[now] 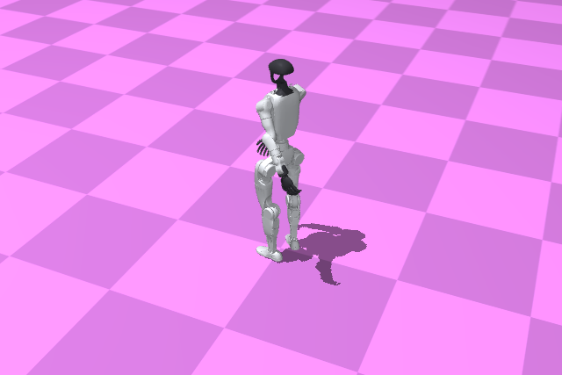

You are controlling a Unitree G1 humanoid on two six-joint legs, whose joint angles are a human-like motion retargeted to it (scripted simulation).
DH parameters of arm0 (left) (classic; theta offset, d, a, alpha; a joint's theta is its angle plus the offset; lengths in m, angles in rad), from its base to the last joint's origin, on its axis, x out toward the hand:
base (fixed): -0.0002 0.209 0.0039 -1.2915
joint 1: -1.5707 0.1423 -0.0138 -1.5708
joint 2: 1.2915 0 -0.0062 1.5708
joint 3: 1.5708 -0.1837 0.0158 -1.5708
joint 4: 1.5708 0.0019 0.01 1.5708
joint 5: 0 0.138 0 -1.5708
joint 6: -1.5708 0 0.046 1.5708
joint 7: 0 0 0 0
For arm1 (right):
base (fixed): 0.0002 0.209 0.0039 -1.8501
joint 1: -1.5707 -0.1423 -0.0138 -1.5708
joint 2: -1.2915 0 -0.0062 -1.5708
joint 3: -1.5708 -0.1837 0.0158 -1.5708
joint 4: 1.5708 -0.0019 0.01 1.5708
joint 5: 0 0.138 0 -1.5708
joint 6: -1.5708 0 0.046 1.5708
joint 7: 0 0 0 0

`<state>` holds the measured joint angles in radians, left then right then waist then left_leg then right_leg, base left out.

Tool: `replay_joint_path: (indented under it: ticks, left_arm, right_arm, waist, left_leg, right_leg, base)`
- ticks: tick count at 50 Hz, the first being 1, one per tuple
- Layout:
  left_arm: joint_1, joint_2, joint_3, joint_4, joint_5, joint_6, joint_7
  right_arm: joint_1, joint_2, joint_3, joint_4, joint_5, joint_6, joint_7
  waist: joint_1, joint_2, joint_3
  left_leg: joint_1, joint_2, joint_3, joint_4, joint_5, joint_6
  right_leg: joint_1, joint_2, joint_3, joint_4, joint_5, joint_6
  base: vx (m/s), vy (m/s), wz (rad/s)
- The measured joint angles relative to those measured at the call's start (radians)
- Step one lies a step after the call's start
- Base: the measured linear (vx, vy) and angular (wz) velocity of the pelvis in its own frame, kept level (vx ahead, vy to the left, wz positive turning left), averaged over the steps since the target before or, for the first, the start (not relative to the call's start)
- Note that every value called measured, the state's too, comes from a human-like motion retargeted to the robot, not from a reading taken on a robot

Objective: Upper body actions

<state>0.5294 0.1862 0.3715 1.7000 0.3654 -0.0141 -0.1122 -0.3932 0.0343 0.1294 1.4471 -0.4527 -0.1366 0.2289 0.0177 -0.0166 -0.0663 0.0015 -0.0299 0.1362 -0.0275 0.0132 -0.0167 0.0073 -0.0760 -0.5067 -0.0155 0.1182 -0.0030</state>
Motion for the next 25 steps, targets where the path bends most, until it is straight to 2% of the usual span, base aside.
replay_joint_path:
  ticks: [3, 7, 13, 18, 22, 25]
  left_arm:
    - [0.066, -0.014, 0.052, 0.000, 0.011, 0.007, -0.015]
    - [0.023, -0.019, 0.069, 0.000, -0.077, 0.027, 0.001]
    - [-0.320, -0.006, -0.051, 0.000, -0.281, 0.070, 0.074]
    - [-0.726, -0.064, -0.100, -0.014, -0.344, 0.025, 0.060]
    - [-0.953, -0.156, -0.127, -0.131, -0.361, -0.051, 0.077]
    - [-1.066, -0.197, -0.139, -0.233, -0.347, -0.109, 0.094]
  right_arm:
    - [-0.084, 0.041, 0.034, -0.070, 0.001, -0.057, 0.032]
    - [-0.117, 0.053, 0.072, -0.112, -0.035, -0.102, 0.020]
    - [0.030, -0.018, 0.057, -0.038, -0.142, -0.111, -0.041]
    - [0.241, -0.135, -0.097, 0.190, -0.177, -0.008, -0.127]
    - [0.470, -0.237, -0.249, 0.253, -0.074, 0.147, -0.151]
    - [0.630, -0.295, -0.336, 0.253, 0.049, 0.202, -0.199]
  waist:
    - [-0.012, -0.002, -0.004]
    - [-0.016, -0.014, -0.010]
    - [-0.011, -0.034, -0.022]
    - [0.030, -0.049, -0.016]
    - [0.055, -0.059, -0.007]
    - [0.058, -0.058, -0.003]
  left_leg:
    - [0.001, 0.005, 0.003, 0.001, -0.003, -0.004]
    - [-0.003, 0.007, 0.002, 0.003, 0.000, -0.007]
    - [-0.017, 0.000, -0.024, 0.005, 0.012, -0.007]
    - [-0.019, -0.010, -0.043, 0.008, 0.020, -0.002]
    - [-0.025, -0.016, -0.049, 0.013, 0.022, 0.001]
    - [-0.030, -0.017, -0.039, 0.018, 0.020, 0.001]
  right_leg:
    - [-0.008, 0.003, 0.014, 0.004, -0.001, -0.001]
    - [-0.012, 0.003, 0.019, 0.008, -0.003, -0.002]
    - [0.002, 0.002, -0.011, -0.002, -0.008, -0.003]
    - [0.027, 0.001, -0.047, -0.015, -0.008, -0.002]
    - [0.039, -0.003, -0.069, -0.022, -0.008, 0.000]
    - [0.039, -0.008, -0.076, -0.024, -0.006, 0.003]
  base:
    - [0.00, 0.00, 0.00]
    - [0.00, 0.00, 0.00]
    - [0.04, 0.00, 0.19]
    - [0.05, 0.02, 0.18]
    - [0.00, 0.00, 0.00]
    - [-0.01, 0.00, -0.07]
